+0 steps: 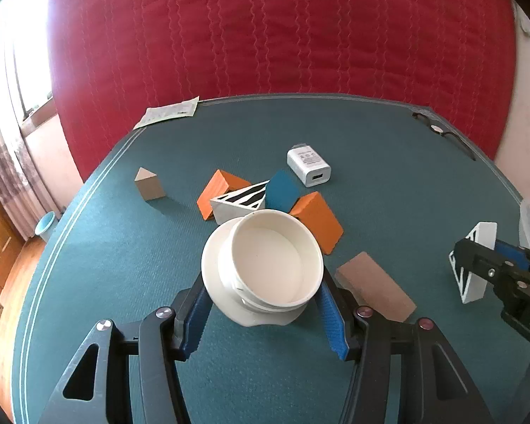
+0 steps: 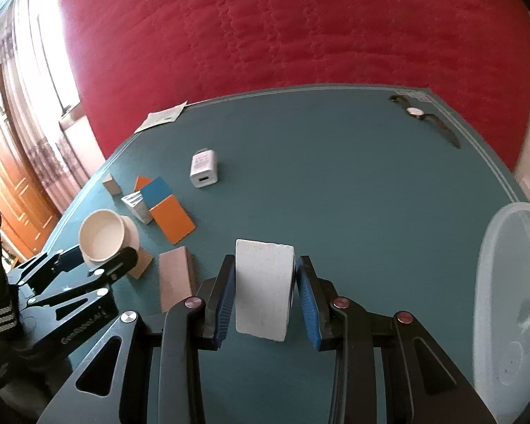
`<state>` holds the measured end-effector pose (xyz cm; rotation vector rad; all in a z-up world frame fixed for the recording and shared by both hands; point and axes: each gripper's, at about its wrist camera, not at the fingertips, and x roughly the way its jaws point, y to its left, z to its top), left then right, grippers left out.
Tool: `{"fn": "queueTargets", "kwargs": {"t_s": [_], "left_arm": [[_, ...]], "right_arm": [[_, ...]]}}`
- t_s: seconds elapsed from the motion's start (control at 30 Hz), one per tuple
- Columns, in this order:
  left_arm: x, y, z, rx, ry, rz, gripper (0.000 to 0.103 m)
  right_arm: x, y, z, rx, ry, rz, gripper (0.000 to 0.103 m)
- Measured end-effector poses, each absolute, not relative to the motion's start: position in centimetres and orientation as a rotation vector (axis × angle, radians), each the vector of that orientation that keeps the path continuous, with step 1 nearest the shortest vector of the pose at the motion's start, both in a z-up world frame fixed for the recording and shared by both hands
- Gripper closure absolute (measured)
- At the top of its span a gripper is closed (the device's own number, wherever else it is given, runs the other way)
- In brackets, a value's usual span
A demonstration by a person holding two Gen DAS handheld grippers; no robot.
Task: Organize rigid objects
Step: 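Lift the white card with the right gripper while the left gripper grasps the white bowl, then carry the card into the clear basin and open the right gripper while the left carries the bowl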
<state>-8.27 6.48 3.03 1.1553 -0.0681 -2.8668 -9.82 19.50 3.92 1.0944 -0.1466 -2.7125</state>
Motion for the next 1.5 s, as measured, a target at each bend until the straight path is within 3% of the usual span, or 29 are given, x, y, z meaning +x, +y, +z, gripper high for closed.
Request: {"fn": "queueTargets", "kwargs": {"t_s": [0.73, 1.5], "left_arm": [[-6.8, 14.2, 4.8, 1.147, -0.184, -2.947, 0.044], [-4.7, 23.4, 6.6, 1.151, -0.393, -3.106, 0.044]], "right_arm": [[-5.9, 28.2, 6.1, 1.025, -0.112, -2.969, 0.068], [-0.8, 37.6, 6.2, 1.038, -0.309, -3.141, 0.067]]}}
